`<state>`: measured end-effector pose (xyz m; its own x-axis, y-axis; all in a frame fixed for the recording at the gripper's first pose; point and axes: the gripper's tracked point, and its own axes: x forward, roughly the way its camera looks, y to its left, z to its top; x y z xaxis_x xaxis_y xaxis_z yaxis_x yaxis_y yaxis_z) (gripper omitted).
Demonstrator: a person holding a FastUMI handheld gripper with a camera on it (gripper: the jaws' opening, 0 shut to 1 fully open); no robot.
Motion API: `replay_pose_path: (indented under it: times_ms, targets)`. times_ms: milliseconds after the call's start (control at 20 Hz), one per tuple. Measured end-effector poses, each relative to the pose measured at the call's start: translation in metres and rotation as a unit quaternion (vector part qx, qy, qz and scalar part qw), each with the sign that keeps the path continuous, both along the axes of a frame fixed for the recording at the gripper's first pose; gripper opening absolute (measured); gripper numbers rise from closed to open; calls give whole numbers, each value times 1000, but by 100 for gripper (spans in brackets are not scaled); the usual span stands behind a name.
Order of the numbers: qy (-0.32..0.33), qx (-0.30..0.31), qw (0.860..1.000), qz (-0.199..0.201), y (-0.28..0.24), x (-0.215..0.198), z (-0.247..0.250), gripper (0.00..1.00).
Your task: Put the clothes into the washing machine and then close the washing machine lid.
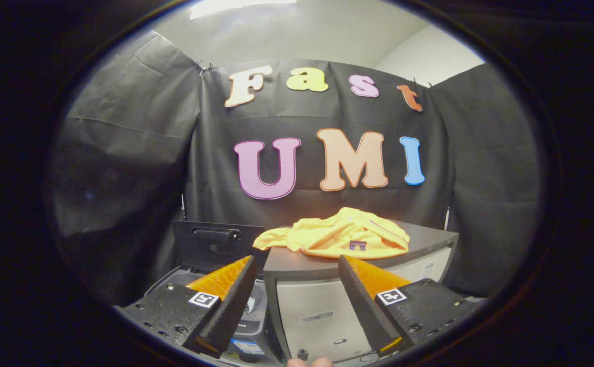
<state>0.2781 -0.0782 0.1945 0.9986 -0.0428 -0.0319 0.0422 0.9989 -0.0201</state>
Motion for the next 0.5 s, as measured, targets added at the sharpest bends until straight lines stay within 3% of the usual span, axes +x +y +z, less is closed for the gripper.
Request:
replay_pose_path:
  times_ms: [500]
  targets:
    - [12,-11,1000,-12,-25,69,29,97]
